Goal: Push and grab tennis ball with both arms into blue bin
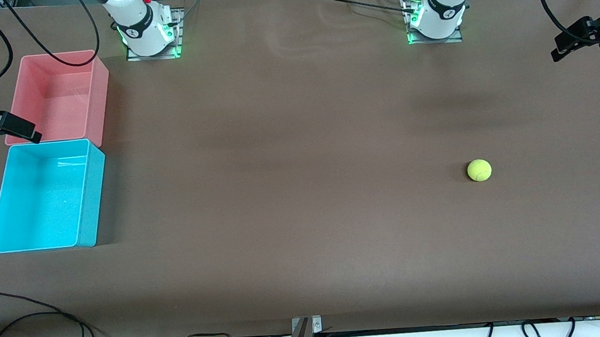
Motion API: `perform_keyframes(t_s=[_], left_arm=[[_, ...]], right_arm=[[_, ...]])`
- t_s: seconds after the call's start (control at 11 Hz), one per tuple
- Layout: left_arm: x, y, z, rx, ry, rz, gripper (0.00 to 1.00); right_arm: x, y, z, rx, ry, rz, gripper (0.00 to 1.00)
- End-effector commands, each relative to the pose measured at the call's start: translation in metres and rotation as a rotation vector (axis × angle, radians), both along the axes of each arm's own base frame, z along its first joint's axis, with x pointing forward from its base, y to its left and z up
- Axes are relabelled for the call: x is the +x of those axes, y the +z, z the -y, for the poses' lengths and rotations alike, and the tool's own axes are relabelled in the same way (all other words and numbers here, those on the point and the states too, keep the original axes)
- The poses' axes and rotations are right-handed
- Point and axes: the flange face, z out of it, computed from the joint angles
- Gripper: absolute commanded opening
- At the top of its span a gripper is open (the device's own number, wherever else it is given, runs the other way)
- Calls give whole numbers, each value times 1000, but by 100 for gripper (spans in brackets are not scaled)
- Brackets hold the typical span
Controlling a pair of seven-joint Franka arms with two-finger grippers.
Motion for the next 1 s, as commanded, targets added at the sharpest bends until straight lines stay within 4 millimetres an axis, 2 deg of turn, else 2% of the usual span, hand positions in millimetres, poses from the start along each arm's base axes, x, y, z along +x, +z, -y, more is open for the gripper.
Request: perform_keyframes(t_s=[0.0,0.27,0.64,0.91], left_arm=[[2,6,-4,23,7,1,100],[2,6,-5,23,8,1,100],[2,6,3,23,-5,2,100],[2,7,-4,23,5,4,100]], right_arm=[[-2,-4,-9,-10,-44,-20,100],[-3,-11,-7,-11,-47,-35,100],[-2,-9,-6,-14,-46,-29,100],[-3,-8,-6,-14,-48,-29,100]])
